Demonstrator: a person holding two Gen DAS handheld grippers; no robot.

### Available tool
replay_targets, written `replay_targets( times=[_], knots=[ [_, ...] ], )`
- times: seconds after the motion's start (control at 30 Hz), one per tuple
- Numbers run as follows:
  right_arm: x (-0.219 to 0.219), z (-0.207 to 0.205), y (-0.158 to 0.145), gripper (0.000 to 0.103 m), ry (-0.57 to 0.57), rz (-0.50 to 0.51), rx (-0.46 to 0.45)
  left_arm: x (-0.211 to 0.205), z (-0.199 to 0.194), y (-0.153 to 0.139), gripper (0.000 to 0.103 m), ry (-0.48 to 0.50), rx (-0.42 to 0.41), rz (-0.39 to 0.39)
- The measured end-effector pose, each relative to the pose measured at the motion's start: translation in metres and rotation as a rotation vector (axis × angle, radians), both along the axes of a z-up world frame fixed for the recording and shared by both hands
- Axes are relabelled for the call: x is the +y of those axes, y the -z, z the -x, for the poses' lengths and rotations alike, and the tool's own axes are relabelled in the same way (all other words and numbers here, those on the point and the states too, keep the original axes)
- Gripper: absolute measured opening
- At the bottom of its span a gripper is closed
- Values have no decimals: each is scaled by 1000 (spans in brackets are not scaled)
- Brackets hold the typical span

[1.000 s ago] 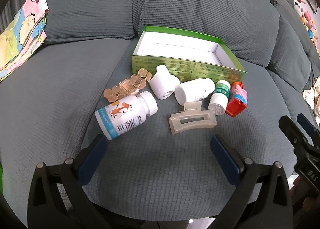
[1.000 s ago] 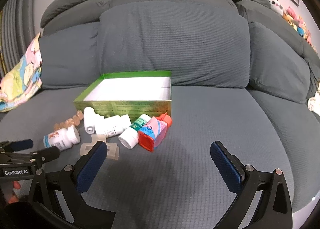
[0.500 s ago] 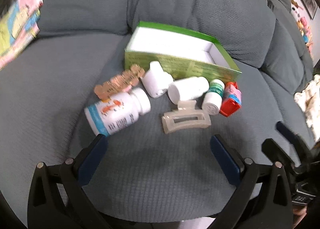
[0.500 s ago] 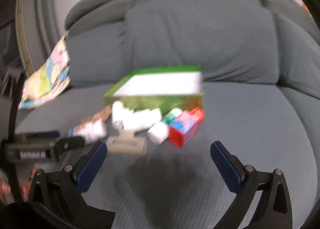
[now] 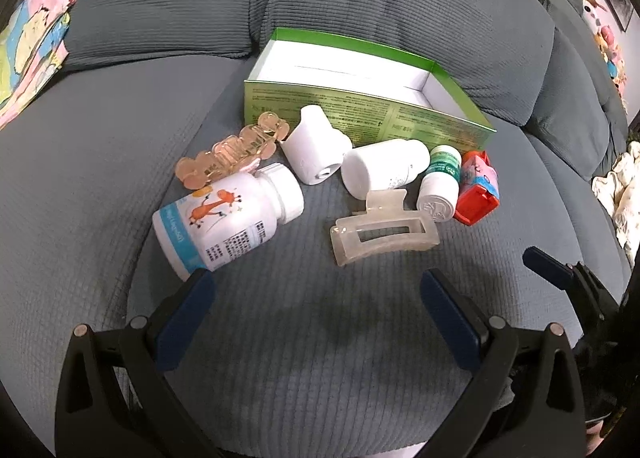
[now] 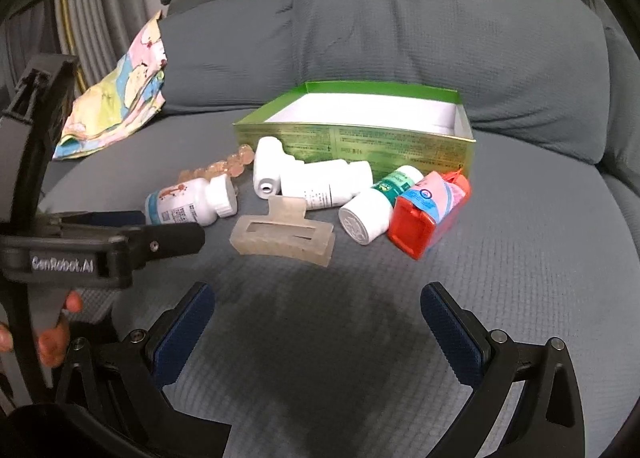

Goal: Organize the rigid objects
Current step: 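Move the right gripper toward the beige claw clip, then grasp the beige claw clip with the right gripper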

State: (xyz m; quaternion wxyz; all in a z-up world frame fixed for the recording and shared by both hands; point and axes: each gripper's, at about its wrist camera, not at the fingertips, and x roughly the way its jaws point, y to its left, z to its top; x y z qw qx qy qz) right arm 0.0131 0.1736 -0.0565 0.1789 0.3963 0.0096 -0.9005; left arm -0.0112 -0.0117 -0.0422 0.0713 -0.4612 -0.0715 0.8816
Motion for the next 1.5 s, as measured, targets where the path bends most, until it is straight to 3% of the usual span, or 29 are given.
replay_targets(
  times=[0.4,0.8,0.93,1.2,1.33,1.4,1.5],
  knots=[
    [8,26,13,103,13,95,-69,11,19,7,102,44,10,6],
    [-5,41,26,102,-63,135,-76,15,30,17,101,79,-1,-24],
    [-9,47,30,95,-89,134,-87,13,36,23,100,100,-28,-71],
    [-15,61,48,76,-122,157,-116,7,47,37,80,125,-80,-167],
    [-19,65,48,71,-140,143,-100,6,52,36,78,125,-79,-170],
    [-21,68,49,63,-158,145,-105,9,52,36,67,147,-80,-183],
    [-24,70,51,59,-172,141,-105,15,50,36,70,160,-79,-160]
  ],
)
